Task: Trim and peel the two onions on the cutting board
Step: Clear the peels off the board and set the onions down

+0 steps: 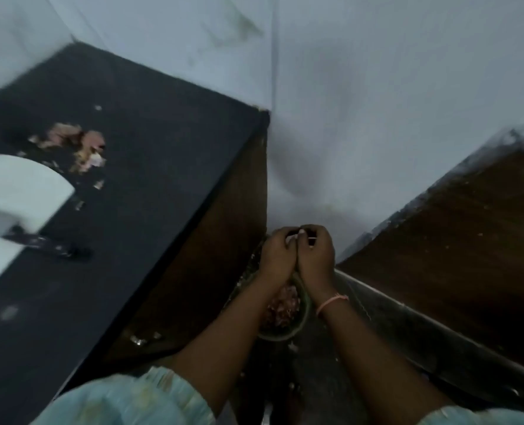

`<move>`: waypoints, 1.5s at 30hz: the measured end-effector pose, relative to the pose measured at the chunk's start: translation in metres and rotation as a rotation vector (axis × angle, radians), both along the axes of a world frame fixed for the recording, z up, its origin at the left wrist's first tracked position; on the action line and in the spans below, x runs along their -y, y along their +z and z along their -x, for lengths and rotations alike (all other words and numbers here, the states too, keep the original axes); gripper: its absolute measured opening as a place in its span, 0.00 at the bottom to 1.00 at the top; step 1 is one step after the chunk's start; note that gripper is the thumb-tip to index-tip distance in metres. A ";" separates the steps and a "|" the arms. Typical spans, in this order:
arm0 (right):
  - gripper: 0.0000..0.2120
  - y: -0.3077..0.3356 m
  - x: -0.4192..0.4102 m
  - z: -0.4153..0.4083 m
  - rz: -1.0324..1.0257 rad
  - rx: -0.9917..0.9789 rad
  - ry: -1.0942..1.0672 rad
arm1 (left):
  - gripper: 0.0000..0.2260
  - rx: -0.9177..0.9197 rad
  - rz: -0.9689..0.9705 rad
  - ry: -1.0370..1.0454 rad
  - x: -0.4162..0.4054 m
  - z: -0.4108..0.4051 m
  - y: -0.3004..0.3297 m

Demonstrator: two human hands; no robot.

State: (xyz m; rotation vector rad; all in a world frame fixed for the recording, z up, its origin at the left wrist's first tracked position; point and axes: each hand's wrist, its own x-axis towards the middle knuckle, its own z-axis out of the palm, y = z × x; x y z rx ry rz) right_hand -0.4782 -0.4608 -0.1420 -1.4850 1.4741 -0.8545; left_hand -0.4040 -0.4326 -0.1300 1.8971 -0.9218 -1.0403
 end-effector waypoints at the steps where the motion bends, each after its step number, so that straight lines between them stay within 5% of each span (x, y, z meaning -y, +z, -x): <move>1: 0.04 0.025 0.006 -0.008 0.048 0.025 0.018 | 0.12 0.003 0.074 0.046 -0.002 -0.008 0.027; 8: 0.17 0.109 -0.009 -0.106 0.292 -0.048 0.445 | 0.13 0.402 0.394 0.400 -0.053 -0.118 0.117; 13: 0.35 0.082 -0.053 -0.181 0.554 -0.432 0.802 | 0.16 0.536 0.224 0.610 -0.088 -0.227 0.119; 20: 0.52 0.088 -0.055 -0.275 0.607 -0.679 0.853 | 0.24 0.689 -0.268 0.552 -0.106 -0.338 0.107; 27: 0.50 0.086 -0.023 -0.326 0.612 -0.727 0.939 | 0.28 0.724 -0.458 0.325 -0.093 -0.383 0.091; 38: 0.37 0.083 0.003 -0.371 0.631 -0.689 0.936 | 0.31 0.807 -0.498 0.343 -0.112 -0.384 0.079; 45: 0.46 0.084 -0.015 -0.390 0.687 -0.620 0.997 | 0.30 0.827 -0.464 0.320 -0.134 -0.385 0.078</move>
